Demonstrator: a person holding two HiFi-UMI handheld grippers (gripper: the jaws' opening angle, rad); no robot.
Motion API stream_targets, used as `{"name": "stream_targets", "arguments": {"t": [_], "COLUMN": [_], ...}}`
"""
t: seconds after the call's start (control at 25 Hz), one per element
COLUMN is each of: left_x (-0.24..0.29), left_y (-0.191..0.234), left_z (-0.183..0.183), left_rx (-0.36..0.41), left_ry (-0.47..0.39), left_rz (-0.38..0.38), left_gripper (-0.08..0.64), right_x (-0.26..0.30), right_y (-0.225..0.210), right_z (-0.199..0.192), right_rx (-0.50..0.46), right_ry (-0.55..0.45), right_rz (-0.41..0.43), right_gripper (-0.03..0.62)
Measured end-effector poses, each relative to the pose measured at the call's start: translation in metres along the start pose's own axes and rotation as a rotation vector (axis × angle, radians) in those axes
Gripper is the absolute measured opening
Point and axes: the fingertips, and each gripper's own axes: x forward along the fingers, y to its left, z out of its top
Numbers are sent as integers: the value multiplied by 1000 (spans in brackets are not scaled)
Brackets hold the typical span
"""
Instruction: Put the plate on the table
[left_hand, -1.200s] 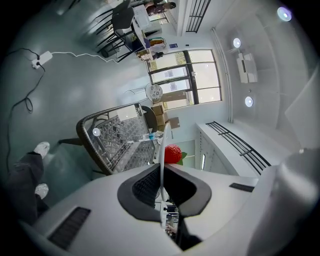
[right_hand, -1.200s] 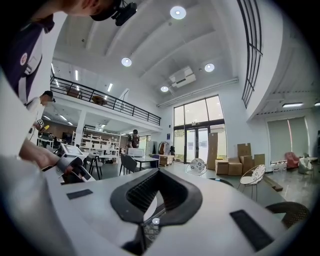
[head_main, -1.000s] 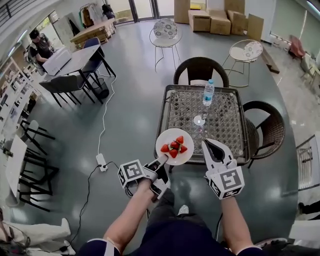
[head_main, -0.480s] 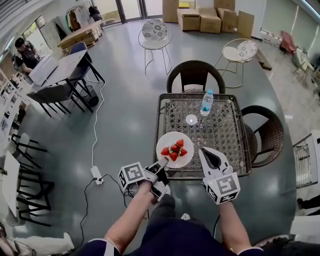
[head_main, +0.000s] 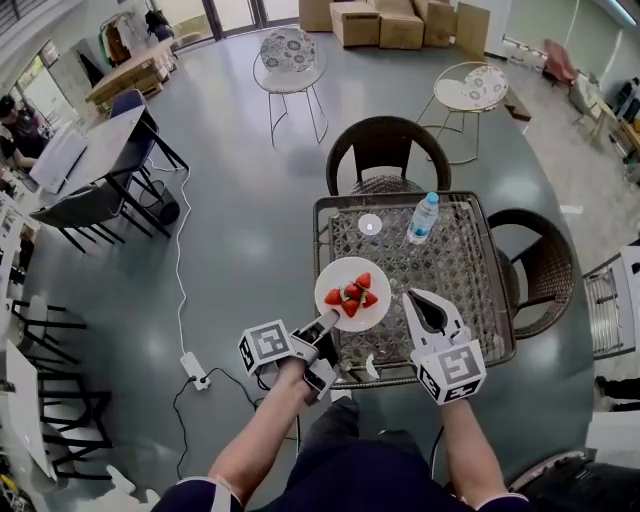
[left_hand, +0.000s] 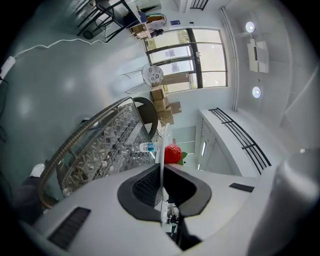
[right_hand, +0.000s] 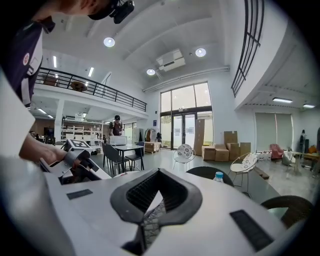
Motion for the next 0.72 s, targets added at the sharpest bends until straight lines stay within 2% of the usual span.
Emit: {"name": "stream_targets", "arguments": {"t": [0.36,0.72], "left_x": [28,61], "left_y": [10,52], "left_z": [60,79], "left_rx": [0,-54], "left_ry": [29,7], "left_rz": [1,20], "left_gripper": [16,17], "right_x": [55,96], "right_y": [-20,-28], "right_z": [7,-19], "right_rx": [12,19], "right_ry": [27,69], "right_rz": [-72,-23], "right_gripper": [6,6]}}
